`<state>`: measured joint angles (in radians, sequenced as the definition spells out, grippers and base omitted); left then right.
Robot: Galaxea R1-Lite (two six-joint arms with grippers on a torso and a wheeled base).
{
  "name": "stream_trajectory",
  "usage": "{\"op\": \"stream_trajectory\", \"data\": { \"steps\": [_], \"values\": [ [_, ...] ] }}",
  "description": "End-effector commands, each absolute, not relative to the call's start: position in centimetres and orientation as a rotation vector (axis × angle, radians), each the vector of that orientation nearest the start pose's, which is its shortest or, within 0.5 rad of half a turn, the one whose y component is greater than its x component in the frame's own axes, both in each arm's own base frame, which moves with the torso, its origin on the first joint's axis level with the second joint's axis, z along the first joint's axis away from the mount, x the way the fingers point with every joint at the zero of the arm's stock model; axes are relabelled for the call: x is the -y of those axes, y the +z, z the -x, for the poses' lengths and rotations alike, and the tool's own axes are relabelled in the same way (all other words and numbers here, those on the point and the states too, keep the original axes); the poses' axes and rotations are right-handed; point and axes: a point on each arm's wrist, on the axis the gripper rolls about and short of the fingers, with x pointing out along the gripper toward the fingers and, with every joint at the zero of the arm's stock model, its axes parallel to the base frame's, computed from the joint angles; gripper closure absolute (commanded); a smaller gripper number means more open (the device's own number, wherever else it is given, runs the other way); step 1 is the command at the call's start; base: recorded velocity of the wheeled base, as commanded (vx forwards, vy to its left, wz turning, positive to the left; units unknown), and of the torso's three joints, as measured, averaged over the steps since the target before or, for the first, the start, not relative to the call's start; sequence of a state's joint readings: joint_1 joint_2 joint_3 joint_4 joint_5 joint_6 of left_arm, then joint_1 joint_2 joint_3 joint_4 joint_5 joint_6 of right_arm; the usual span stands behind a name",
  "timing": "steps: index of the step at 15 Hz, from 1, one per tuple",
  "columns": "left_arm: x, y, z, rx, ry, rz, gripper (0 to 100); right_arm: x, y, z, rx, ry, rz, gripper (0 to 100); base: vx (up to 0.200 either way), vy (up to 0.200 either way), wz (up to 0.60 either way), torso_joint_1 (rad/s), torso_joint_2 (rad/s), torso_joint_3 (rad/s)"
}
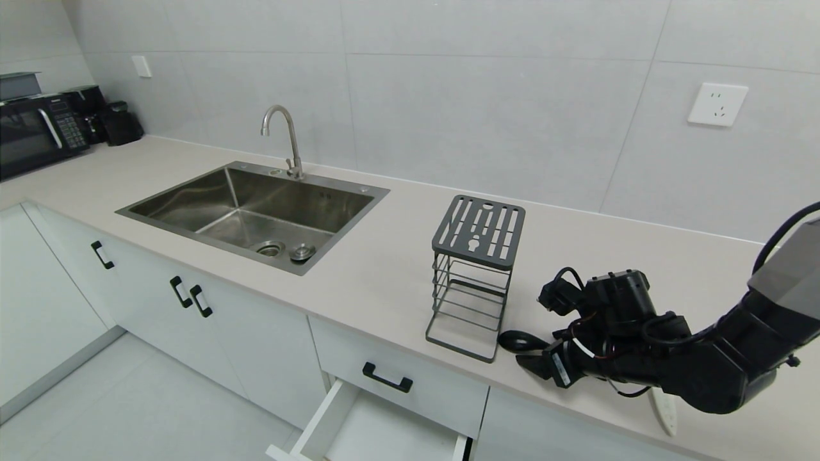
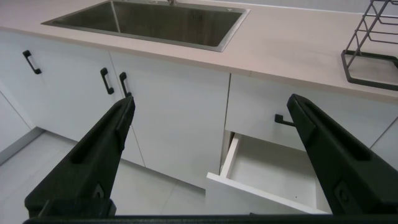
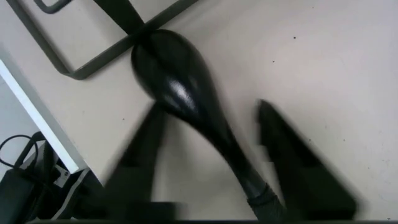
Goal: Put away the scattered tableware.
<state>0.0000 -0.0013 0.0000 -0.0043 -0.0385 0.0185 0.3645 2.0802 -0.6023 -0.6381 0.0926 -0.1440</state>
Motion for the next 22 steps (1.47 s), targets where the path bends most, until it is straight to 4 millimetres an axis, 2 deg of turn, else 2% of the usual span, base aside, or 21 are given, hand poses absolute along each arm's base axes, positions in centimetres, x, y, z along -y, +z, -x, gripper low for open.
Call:
{"op": "stream_trajectory", "data": {
  "steps": [1,9,12,16,22],
  "values": [
    [0.1,7.6,2.3,0.005,-0.038,-0.018,0,-11.0,1.6,-28.5,-0.82,0.485,0.248,100,0.0,0.0,0.0,0.0,0.0,0.0],
    [0.1,7.6,2.3,0.005,-0.038,-0.018,0,-10.6,2.1,-27.1,-0.829,0.486,0.25,100,0.0,0.0,0.0,0.0,0.0,0.0],
    [0.1,7.6,2.3,0.005,-0.038,-0.018,0,-10.2,3.2,-26.2,-0.804,0.487,0.249,100,0.0,0.0,0.0,0.0,0.0,0.0],
    [0.1,7.6,2.3,0.005,-0.038,-0.018,0,-9.7,4.2,-24.6,-0.793,0.493,0.254,100,0.0,0.0,0.0,0.0,0.0,0.0],
    [0.1,7.6,2.3,0.005,-0.038,-0.018,0,-10.4,4.8,-19.9,-0.806,0.585,0.292,100,0.0,0.0,0.0,0.0,0.0,0.0]
  ]
}}
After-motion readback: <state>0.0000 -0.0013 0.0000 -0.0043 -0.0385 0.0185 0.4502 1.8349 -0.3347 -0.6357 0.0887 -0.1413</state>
